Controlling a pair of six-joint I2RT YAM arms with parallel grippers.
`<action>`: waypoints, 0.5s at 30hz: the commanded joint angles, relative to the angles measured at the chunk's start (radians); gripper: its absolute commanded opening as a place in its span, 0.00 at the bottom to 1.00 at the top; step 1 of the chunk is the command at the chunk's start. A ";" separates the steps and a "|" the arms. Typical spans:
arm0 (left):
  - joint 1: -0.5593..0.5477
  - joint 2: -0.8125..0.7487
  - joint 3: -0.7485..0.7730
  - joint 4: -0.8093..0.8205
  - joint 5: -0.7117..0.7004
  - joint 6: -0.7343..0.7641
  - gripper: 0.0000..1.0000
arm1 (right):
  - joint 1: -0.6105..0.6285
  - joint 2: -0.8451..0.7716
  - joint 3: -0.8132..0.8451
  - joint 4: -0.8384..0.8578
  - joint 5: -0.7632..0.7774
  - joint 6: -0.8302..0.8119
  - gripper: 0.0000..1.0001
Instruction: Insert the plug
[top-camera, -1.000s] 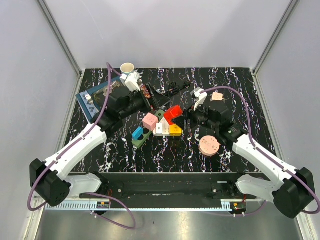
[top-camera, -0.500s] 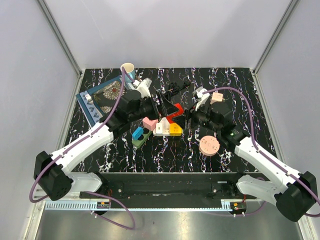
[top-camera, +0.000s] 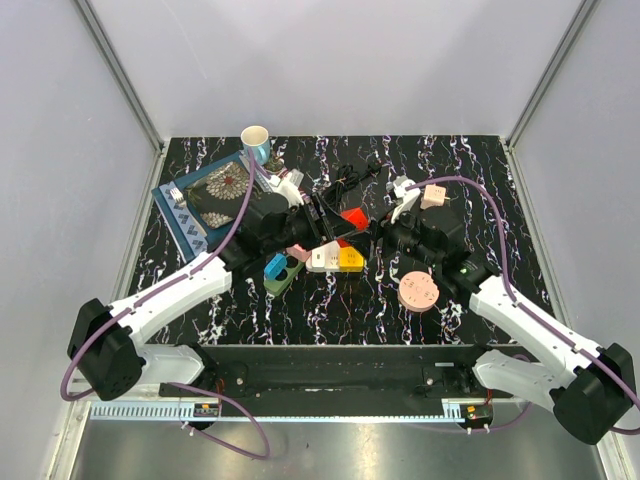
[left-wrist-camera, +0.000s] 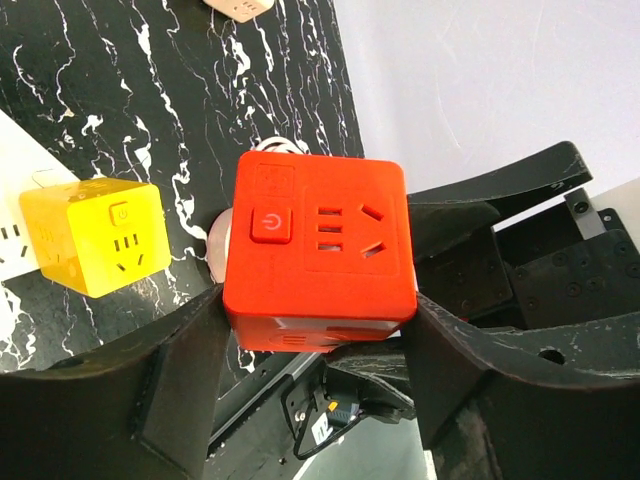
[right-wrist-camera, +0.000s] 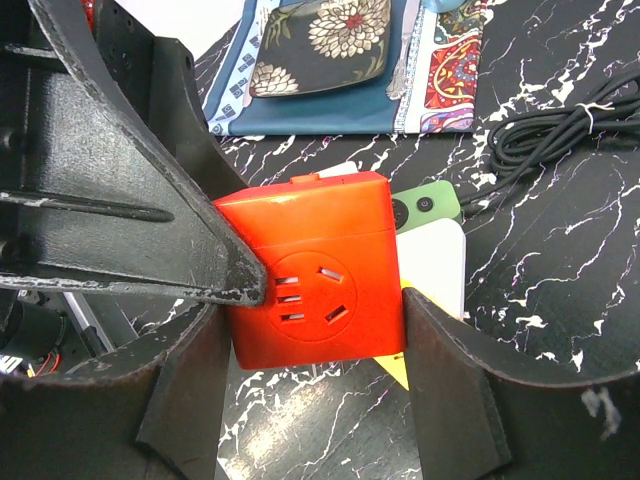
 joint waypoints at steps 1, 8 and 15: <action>-0.009 -0.008 -0.003 0.102 0.009 -0.025 0.68 | 0.009 -0.027 -0.002 0.120 0.035 0.023 0.28; -0.010 -0.015 -0.031 0.185 0.012 0.017 0.37 | 0.012 -0.007 0.010 0.096 -0.004 0.020 0.35; -0.009 -0.043 -0.006 0.161 -0.023 0.298 0.05 | 0.012 -0.035 0.045 -0.053 0.018 0.049 0.85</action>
